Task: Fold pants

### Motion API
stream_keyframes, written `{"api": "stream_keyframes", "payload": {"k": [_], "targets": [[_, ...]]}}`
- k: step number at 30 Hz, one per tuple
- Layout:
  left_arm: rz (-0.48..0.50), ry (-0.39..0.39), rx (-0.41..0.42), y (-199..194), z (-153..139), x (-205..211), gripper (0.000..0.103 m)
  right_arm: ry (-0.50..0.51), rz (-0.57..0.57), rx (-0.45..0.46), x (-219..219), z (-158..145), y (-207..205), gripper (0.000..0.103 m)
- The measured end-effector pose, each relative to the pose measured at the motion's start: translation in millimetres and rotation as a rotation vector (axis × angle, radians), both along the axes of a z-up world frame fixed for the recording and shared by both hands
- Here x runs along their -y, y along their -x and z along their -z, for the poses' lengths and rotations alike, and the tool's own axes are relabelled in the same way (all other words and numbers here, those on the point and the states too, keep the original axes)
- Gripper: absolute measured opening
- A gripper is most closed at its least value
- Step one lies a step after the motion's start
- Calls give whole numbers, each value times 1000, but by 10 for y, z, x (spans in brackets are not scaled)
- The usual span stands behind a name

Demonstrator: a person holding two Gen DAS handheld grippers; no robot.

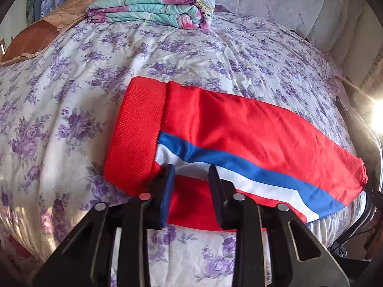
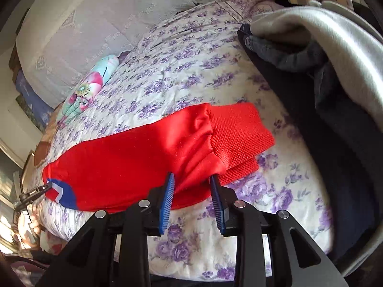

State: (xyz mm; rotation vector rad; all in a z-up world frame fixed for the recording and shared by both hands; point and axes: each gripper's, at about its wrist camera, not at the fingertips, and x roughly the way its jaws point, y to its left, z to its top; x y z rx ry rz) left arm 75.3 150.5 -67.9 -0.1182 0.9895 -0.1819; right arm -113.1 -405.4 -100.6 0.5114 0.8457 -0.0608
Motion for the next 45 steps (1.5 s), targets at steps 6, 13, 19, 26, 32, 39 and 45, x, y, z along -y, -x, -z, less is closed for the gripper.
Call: {"api": "stream_keyframes", "payload": {"k": [6, 13, 19, 26, 32, 39, 45], "targets": [[-49, 70, -30, 19, 33, -299, 2, 30, 90, 66, 148, -327, 274, 52], [56, 19, 172, 265, -469, 311, 82, -46, -351, 236, -724, -874, -722, 91], [156, -116, 85, 31, -98, 985, 90, -234, -713, 49, -1817, -495, -2385, 91], [169, -253, 59, 148, 179, 1005, 88, -389, -893, -190, -2508, 89, -3153, 72], [178, -223, 38, 137, 148, 934, 88, -482, -1026, -283, -2675, 120, -3038, 71], [178, -207, 41, 160, 142, 945, 89, -548, -1065, -373, -2408, 149, -2906, 72], [174, -207, 34, 144, 149, 957, 92, -588, -1100, -405, -2818, 269, -3148, 72]]}}
